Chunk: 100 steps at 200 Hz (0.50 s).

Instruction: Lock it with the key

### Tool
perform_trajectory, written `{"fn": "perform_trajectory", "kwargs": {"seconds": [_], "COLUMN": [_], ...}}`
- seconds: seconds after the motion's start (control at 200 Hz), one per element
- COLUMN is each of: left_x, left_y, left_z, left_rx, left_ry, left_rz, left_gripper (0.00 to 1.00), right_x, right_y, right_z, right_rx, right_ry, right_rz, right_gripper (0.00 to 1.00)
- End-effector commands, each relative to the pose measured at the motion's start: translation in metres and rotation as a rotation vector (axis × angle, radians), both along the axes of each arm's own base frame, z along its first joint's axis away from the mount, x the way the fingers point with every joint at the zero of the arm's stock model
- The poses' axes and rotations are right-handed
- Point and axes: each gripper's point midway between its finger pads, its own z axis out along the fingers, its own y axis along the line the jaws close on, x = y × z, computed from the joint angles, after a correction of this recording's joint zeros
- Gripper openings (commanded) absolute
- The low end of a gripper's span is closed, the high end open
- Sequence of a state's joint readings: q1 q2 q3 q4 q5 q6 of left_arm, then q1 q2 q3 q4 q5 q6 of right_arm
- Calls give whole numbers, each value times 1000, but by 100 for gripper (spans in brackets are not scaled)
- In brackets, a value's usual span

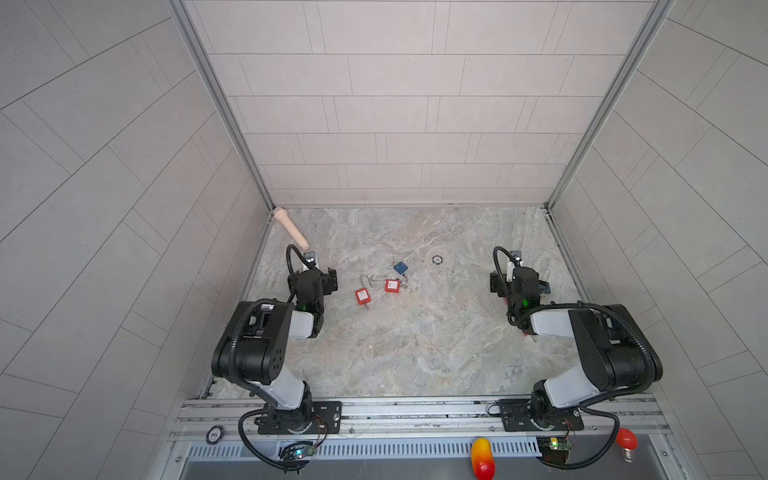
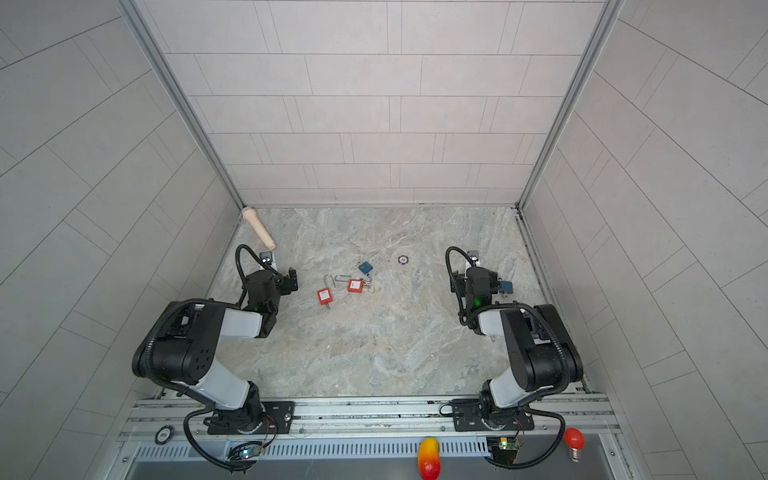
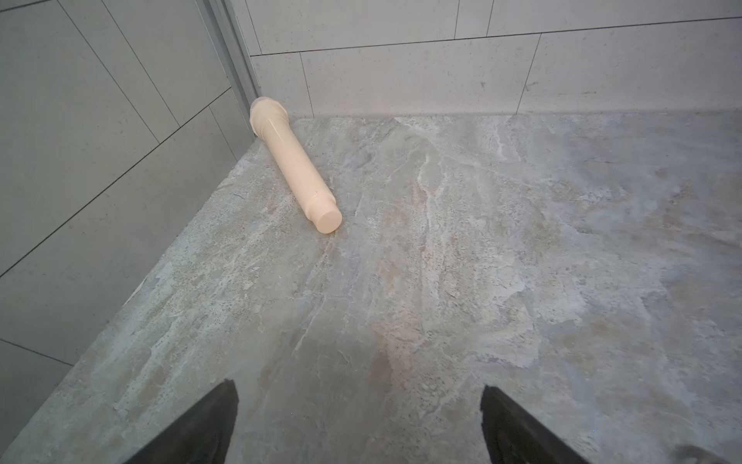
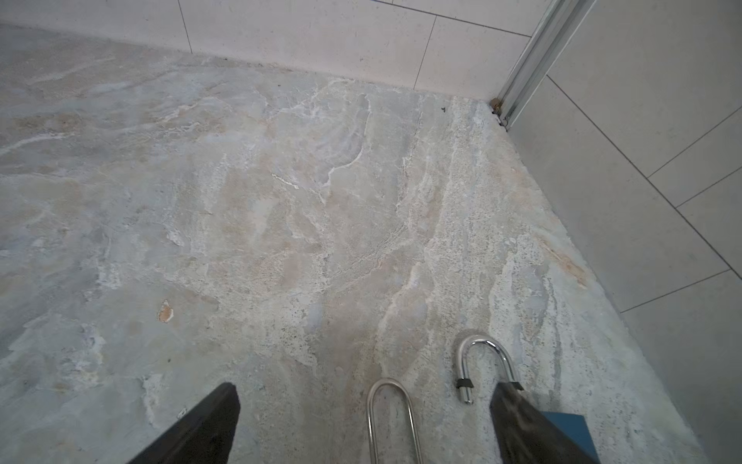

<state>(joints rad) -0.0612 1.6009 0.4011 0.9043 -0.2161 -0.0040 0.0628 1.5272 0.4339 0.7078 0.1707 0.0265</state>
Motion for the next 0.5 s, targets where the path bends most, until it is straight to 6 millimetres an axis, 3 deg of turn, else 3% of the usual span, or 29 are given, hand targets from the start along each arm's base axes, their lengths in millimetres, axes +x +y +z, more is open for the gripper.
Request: {"fn": "perform_trajectory", "kwargs": {"seconds": [0.0, 0.495], "left_x": [3, 3], "left_y": [-1, -3], "left_z": [8, 8], "left_rx": [-7, -6], "left_ry": [-28, -31], "left_rz": [-7, -20], "left_gripper": [100, 100], "right_x": [1, 1], "right_y": [-2, -2], "right_z": [9, 9], "right_rx": [-2, -2], "right_ry": [-32, -33], "right_rz": [-15, -16], "right_gripper": [99, 99]}}
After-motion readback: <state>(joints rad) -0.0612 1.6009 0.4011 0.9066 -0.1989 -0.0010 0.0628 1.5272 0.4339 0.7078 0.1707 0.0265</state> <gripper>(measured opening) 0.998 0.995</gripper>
